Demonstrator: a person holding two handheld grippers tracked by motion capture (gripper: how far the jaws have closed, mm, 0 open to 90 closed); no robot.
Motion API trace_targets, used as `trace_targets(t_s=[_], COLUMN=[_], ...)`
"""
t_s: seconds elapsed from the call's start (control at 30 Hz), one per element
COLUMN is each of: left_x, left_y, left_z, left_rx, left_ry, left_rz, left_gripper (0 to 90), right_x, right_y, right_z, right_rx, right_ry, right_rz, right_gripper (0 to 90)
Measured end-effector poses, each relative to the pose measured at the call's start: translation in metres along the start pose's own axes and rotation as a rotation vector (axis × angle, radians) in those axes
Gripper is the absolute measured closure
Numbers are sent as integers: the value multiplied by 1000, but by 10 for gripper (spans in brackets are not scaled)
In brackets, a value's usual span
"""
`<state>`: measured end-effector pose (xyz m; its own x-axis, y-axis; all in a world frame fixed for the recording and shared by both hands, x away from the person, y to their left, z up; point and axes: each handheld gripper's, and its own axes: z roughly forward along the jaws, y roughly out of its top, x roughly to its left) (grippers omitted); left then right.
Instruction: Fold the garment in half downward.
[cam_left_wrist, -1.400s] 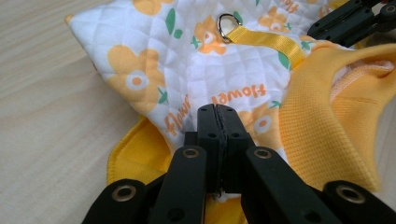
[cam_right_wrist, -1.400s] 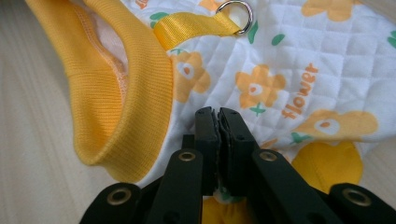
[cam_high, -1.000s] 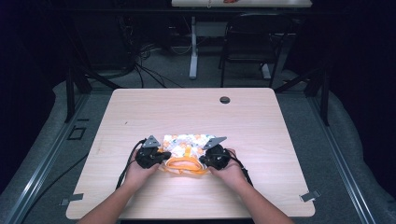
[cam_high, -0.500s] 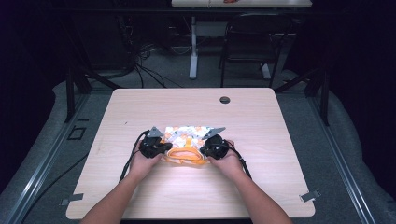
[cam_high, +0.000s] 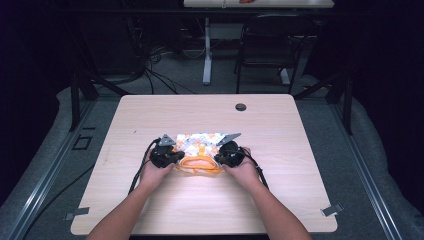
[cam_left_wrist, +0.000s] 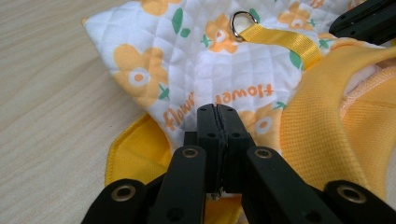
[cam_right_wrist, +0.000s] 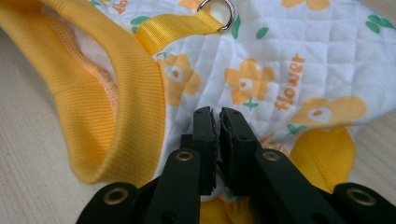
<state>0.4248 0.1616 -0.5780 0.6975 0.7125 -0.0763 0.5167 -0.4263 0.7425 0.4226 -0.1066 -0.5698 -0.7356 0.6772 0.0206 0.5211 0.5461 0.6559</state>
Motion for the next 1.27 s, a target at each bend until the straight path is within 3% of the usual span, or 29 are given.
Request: trace_targets(t_s=[0.23,0.37,0.67,0.87,1.1,1.27], left_x=[-1,-3,-12,-15,-18,-23], left_y=[0,2,0,-9,-21,-37], left_z=[-2,-9,-40,-61,-79,-92], left_rx=[-7,-15,-78,-105,-126,-155], left_ry=[3,-13,-41,-25,-34,-43], left_rz=[-8,-11,-6,-21,-37,-37], left_gripper=[860,827,731,657,615,556], right_x=[1,1,11,20,28,38], right_y=[0,1,0,-10,-25,-39], right_z=[-1,-8,-43,-63,-83,-91], right_rx=[-4,-33,-117,-139,-151,-175], right_ry=[-16,-14,1,3,-7,-20], right_rz=[7,20,12,5,-20,-52], right_gripper=[820,795,754,722,683,606])
